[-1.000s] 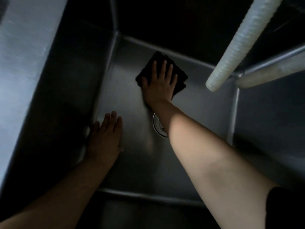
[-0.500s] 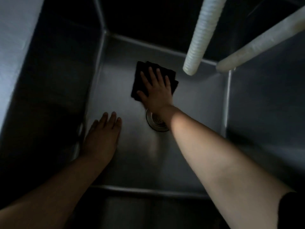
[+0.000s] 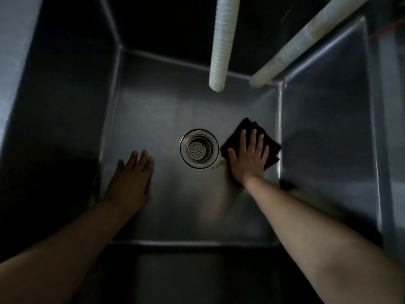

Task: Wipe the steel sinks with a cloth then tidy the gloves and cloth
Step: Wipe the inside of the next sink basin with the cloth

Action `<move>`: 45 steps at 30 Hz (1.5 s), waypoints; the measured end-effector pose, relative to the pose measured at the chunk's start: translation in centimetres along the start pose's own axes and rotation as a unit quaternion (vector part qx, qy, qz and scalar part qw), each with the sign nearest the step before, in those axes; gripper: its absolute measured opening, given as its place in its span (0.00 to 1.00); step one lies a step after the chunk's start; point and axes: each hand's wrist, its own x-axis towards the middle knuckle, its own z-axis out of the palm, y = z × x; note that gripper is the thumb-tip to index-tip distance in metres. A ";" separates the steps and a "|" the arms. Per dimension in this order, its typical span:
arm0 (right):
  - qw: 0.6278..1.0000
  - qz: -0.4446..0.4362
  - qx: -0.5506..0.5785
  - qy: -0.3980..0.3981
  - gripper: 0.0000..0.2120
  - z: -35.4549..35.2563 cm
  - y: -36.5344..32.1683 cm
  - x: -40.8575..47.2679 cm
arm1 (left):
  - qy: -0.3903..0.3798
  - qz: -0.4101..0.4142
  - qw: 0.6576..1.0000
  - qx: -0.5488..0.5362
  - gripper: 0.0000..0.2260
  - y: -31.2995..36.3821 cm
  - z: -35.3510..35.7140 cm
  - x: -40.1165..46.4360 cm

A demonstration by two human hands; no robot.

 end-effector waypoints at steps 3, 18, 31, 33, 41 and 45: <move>0.997 -0.071 -0.010 -0.014 0.34 0.8 -2.2 -3.4 | -0.007 0.001 1.000 0.001 0.42 -0.1 -0.1 0.0; 0.946 -0.311 -0.086 -0.040 0.37 2.5 -6.6 -9.7 | 0.003 0.003 1.000 -0.001 0.45 -0.4 0.7 0.6; 0.944 -0.322 -0.073 -0.018 0.34 -0.2 -9.9 -0.4 | 0.002 -0.001 1.000 -0.005 0.44 -0.2 0.4 0.6; 0.949 -0.306 -0.069 -0.016 0.34 -0.4 -9.3 0.3 | 0.003 0.001 1.000 0.002 0.43 -0.2 0.4 0.7; 0.959 -0.264 0.101 0.008 0.30 -0.8 -5.9 -1.0 | 0.012 -0.004 1.000 -0.004 0.40 0.2 0.0 0.4; 0.958 -0.224 0.181 0.016 0.29 -1.7 -3.8 -1.9 | 0.003 -0.016 1.000 0.010 0.39 1.3 -0.5 0.0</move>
